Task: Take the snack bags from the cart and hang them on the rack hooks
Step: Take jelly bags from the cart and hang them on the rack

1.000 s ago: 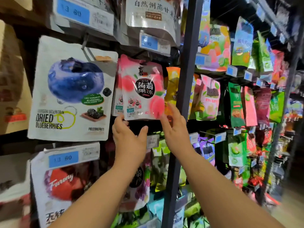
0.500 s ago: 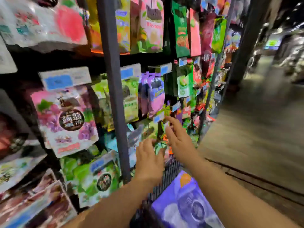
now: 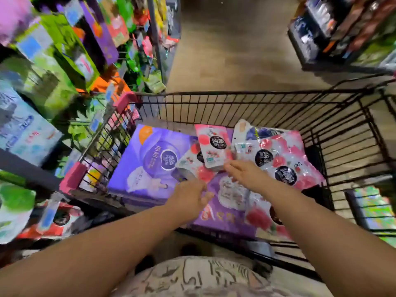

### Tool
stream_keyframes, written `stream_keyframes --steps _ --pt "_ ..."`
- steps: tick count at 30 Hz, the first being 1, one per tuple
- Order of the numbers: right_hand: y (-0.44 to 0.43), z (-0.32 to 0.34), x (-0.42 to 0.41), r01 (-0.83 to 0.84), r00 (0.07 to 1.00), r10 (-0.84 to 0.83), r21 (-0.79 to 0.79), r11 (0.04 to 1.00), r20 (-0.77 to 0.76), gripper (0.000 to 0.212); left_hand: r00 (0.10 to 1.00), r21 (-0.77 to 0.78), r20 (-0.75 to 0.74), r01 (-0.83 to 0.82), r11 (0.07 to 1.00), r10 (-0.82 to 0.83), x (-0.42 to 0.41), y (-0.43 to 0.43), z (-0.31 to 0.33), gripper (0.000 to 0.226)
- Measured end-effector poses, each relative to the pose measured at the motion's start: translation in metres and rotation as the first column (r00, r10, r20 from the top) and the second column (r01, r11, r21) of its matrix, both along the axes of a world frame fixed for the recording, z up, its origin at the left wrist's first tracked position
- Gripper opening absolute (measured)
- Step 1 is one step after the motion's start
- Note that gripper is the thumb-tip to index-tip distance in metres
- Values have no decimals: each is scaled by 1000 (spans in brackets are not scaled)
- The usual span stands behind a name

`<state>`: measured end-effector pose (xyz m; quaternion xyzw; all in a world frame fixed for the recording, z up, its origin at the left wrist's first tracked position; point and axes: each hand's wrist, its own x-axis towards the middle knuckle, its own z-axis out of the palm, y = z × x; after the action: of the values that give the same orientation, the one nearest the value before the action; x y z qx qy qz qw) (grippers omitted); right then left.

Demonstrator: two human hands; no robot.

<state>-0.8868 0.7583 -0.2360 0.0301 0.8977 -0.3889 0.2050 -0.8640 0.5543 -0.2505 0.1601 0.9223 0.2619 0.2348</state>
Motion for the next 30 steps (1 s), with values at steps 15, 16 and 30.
stream_keyframes --steps 15,16,30 --pt "102 -29 68 -268 954 169 452 851 247 35 710 -504 137 650 568 -691 2 58 -45 73" --pt "109 -30 70 -228 967 139 487 843 211 46 713 -499 168 657 565 -681 2 57 -48 76" --pt "131 -43 81 62 931 -282 661 748 231 67 770 -387 197 630 674 -606 -1 46 -59 79"
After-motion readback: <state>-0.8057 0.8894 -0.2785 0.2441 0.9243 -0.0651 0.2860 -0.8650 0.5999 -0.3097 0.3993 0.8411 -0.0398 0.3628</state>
